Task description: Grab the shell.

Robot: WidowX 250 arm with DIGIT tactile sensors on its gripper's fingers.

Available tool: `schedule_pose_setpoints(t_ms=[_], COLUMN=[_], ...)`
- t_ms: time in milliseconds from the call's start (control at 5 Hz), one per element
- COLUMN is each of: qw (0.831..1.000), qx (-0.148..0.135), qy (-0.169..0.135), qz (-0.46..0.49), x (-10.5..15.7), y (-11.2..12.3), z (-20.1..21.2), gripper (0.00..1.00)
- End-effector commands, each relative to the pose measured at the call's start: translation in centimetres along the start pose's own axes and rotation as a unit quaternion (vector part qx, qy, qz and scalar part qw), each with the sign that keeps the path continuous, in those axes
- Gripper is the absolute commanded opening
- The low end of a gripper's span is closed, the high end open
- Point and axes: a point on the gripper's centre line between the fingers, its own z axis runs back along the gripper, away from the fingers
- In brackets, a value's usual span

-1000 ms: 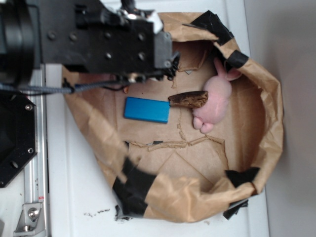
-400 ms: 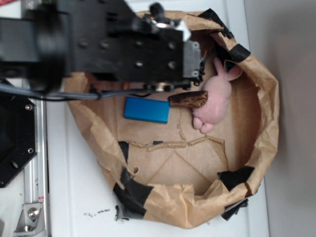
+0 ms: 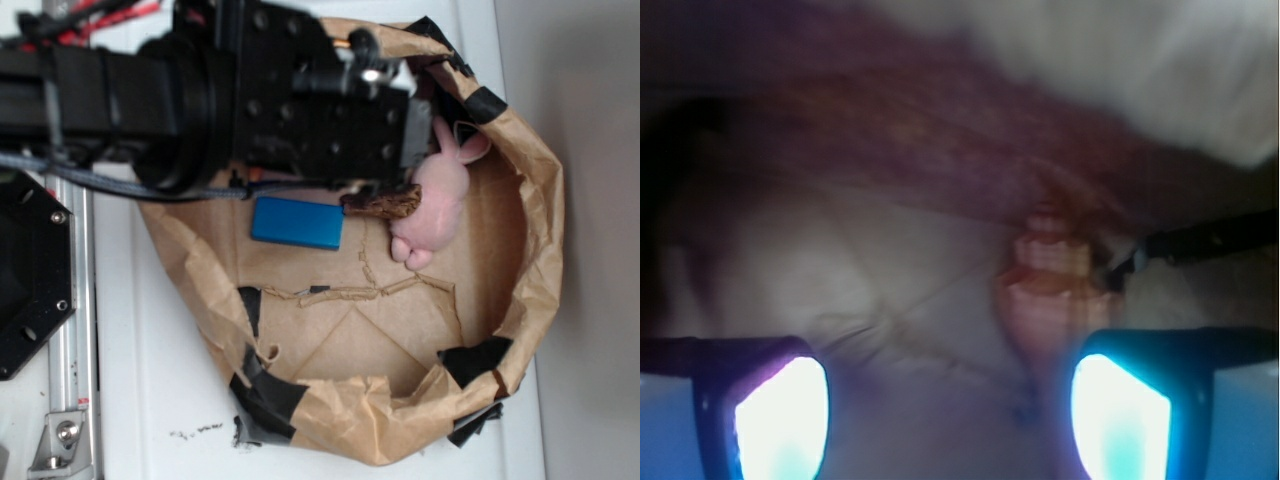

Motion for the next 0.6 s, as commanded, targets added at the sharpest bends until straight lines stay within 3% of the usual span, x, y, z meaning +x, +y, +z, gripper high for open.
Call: schedule_pose_setpoints(t_ms=[0, 200, 400], qw=[0.999, 0.998, 0.996], qx=[-0.003, -0.031, -0.039], qy=[-0.044, -0.05, -0.073], qz=[0.022, 0.006, -0.015], x=[1.9, 2.1, 1.9], y=[4.2, 4.0, 3.8], z=[-2.8, -5.3, -7.2], gripper=[1.0, 1.0, 1.0])
